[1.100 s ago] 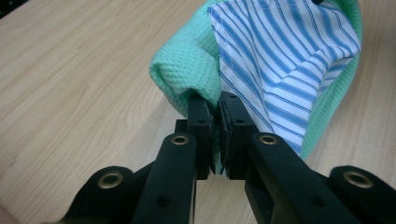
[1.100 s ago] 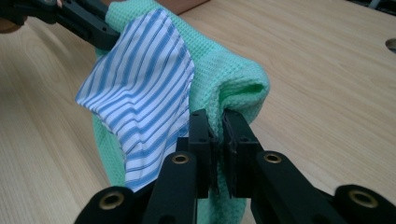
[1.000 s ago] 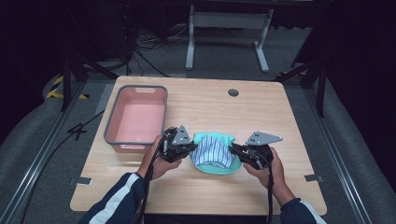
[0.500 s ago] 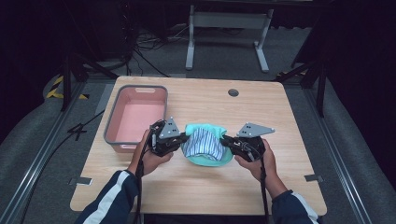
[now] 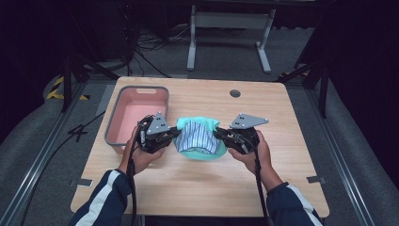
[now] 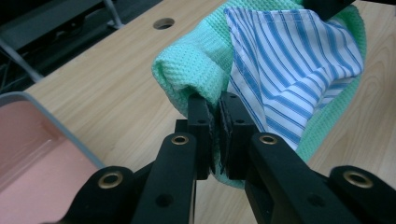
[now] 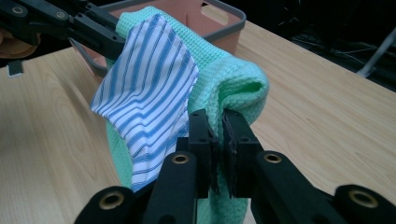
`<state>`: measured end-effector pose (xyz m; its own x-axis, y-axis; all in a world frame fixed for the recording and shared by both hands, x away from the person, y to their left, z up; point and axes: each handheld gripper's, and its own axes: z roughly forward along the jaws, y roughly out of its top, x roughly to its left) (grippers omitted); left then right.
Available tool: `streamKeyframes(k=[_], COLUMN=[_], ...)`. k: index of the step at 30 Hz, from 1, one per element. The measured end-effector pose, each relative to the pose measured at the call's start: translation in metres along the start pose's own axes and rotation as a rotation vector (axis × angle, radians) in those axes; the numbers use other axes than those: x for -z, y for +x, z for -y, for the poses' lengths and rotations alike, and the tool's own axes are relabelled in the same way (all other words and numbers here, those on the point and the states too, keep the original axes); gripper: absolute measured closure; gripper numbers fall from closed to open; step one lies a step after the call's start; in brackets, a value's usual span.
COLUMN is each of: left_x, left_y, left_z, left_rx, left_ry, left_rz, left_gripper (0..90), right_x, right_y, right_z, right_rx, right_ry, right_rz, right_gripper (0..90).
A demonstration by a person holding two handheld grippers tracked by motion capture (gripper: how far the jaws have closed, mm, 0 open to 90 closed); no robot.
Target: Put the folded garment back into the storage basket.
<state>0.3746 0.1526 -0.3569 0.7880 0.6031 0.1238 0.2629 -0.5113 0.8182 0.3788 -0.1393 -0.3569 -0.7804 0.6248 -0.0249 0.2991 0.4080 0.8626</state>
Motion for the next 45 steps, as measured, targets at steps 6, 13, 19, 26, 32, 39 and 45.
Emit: streamKeyframes(k=[6,13,19,26,32,39,45], left_x=[0.017,0.036,0.054,0.070,0.079,0.090,0.095], left_y=[0.012,0.029,0.040,0.053,0.063,0.075,0.084], left_z=[-0.005,-0.007,-0.011,-0.011,-0.007,0.003,0.013], left_rx=[-0.013,-0.007,-0.007,-0.011,0.009,0.030,0.057], left_ry=[0.004,-0.003,0.006,0.023,0.025,0.032,0.043], left_rz=[-0.038,-0.078,-0.108,-0.164,-0.194,-0.229,-0.249], left_gripper=[84.1,84.1,84.1,84.1,84.1,84.1,84.1], right_x=[-0.009,-0.018,-0.028,-0.045,-0.056,-0.072,-0.091], right_y=[0.005,0.010,0.017,0.026,0.036,0.046,0.052], right_z=[-0.016,-0.035,-0.052,-0.073,-0.087,-0.100,-0.105], right_rx=[0.006,0.008,0.017,0.024,0.041,0.059,0.068], right_ry=[-0.016,-0.043,-0.057,-0.075,-0.078,-0.068,-0.049], right_rz=[-0.010,-0.014,-0.028,-0.047,-0.060,-0.077,-0.092], right_gripper=[83.0,82.9,82.9,82.9,82.9,82.9,82.9])
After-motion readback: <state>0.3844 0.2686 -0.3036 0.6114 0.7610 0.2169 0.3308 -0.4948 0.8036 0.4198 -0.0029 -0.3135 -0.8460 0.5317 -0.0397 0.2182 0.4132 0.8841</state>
